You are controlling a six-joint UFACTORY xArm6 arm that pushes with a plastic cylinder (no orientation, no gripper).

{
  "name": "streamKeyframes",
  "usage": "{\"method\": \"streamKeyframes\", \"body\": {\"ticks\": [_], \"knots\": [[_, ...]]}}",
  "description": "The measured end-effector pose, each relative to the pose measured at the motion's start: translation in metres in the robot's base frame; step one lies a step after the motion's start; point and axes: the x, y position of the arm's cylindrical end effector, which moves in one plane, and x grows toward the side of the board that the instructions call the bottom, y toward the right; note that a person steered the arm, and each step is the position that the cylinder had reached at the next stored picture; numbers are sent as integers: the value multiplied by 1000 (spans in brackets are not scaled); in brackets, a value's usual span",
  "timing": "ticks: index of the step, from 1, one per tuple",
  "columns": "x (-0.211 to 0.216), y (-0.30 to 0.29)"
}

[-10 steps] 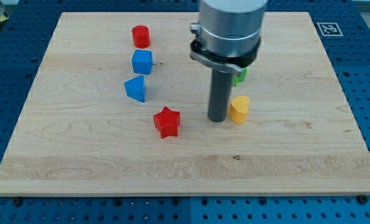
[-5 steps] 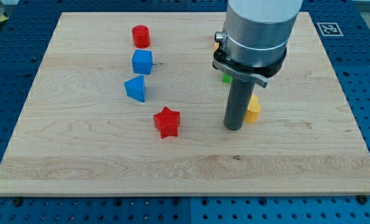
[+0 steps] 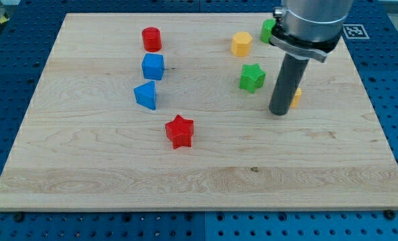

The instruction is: Move the yellow heart horizontal to the blue triangle

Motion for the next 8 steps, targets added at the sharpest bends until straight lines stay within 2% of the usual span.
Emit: {"method": "streamKeyframes", "body": {"ticks": [1,2,3,6,8], "knots": [[25,41],[11,99],[-26,105],[-48,44],[-42,3]]}}
